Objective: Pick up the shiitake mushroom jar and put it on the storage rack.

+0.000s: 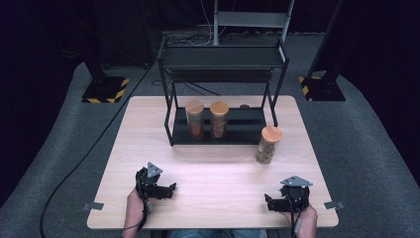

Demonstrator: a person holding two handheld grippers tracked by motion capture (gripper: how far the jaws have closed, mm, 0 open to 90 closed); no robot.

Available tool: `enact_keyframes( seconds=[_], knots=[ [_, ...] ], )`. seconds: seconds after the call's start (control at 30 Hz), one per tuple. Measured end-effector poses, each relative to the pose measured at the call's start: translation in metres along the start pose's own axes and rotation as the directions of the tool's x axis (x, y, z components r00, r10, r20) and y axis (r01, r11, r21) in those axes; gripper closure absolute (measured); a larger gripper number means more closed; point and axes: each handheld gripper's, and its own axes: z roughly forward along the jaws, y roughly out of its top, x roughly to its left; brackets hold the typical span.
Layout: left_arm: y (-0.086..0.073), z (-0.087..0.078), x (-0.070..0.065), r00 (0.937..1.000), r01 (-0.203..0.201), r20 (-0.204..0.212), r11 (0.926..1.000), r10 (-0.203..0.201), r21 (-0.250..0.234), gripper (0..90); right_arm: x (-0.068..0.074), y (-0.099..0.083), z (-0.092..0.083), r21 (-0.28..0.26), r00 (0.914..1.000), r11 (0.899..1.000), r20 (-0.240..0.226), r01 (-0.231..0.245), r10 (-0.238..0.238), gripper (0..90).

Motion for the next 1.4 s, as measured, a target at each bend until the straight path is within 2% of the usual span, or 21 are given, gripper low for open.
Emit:
enact_keyframes(
  seconds=[0.2,0.3,0.53,1.17,1.4],
  knots=[
    [0.000,0.000,0.000,1.0000,0.001,-0.001,1.0000,-0.001,0.001,0.2,-0.006,0.009,0.003,-0.067,1.0000,0.998,0.002,-0.004,0.004,1.2],
    [0.000,0.000,0.001,1.0000,0.003,0.004,1.0000,-0.003,0.004,0.2,-0.008,0.014,0.005,-0.093,0.9999,0.996,-0.004,0.016,-0.016,1.6],
    [0.000,0.000,0.000,1.0000,0.002,0.003,1.0000,-0.002,0.003,0.2,-0.012,0.025,0.012,-0.130,0.9999,0.992,0.006,0.009,-0.009,1.7],
    [0.000,0.000,0.000,1.0000,-0.001,0.001,1.0000,0.001,0.002,0.2,-0.018,0.063,0.031,-0.158,0.9992,0.987,0.032,0.029,-0.024,0.3],
    [0.000,0.000,0.000,1.0000,-0.002,0.000,1.0000,0.002,0.001,0.2,-0.022,0.075,0.040,-0.173,0.9984,0.985,0.054,0.026,-0.017,0.2]
  ],
)
